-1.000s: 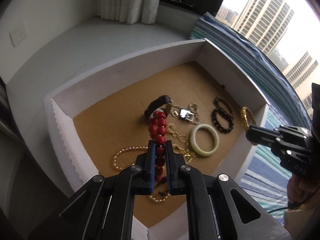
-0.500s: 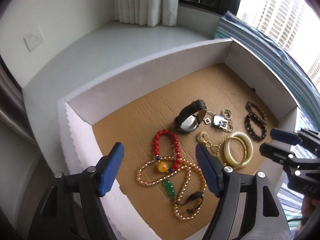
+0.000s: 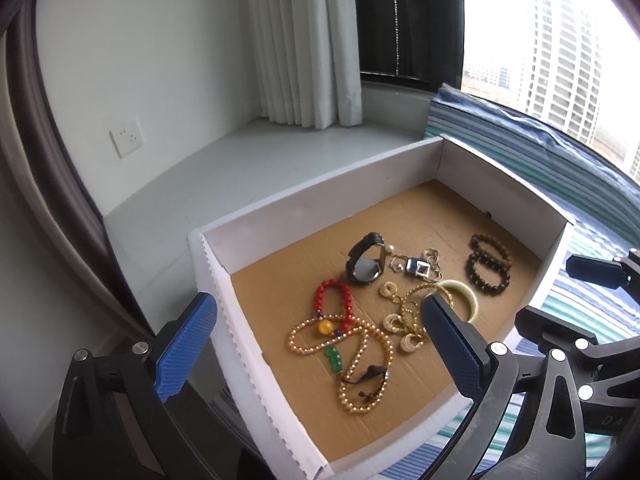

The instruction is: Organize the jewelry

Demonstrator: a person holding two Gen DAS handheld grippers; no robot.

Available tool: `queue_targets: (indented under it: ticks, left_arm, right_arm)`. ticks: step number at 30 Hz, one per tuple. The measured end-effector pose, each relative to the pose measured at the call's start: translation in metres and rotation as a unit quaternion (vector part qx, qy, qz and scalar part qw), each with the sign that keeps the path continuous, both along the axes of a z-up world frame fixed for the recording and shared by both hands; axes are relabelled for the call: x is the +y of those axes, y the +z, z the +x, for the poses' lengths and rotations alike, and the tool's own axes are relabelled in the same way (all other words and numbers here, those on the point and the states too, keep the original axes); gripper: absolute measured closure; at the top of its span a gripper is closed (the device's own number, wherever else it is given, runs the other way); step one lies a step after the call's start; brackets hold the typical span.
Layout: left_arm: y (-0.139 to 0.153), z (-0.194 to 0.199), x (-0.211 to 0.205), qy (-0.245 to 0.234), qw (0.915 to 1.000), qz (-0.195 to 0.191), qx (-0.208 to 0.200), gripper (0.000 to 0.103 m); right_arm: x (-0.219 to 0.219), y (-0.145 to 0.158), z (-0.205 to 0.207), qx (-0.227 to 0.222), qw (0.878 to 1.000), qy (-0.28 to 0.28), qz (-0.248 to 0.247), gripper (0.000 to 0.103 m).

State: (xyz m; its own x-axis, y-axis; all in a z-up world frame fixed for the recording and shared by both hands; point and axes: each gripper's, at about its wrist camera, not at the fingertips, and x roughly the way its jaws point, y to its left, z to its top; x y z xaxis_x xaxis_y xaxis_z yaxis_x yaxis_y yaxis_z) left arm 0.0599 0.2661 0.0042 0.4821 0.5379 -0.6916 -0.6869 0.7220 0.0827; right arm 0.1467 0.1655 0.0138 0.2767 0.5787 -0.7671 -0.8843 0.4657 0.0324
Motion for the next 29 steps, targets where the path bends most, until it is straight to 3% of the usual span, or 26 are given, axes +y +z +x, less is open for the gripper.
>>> queue_targets:
  ticks: [6,11,19,25,29]
  left_arm:
    - [0.002,-0.011,-0.001,0.013,0.9992,-0.035,0.016,0.001]
    - [0.006,-0.017,0.005,0.023,0.9973,-0.066,0.024,0.001]
    - [0.008,-0.021,0.008,0.034,0.9977,-0.053,0.027,0.001]
    - [0.002,-0.017,0.013,0.036,0.9965,-0.071,0.026,0.001]
    - [0.007,-0.015,0.01,0.044,0.9969,-0.063,0.015,0.002]
  right_arm:
    - [0.002,0.004,-0.012,-0.023,0.999,-0.008,-0.021,0.023]
    - [0.007,0.009,-0.011,-0.003,0.999,-0.026,-0.035,0.022]
    - [0.013,0.011,-0.006,-0.017,0.997,-0.055,-0.053,0.022]
    - [0.012,0.01,-0.001,-0.018,0.997,-0.06,-0.053,0.022]
    - [0.013,0.011,0.003,-0.019,0.997,-0.061,-0.049,0.022]
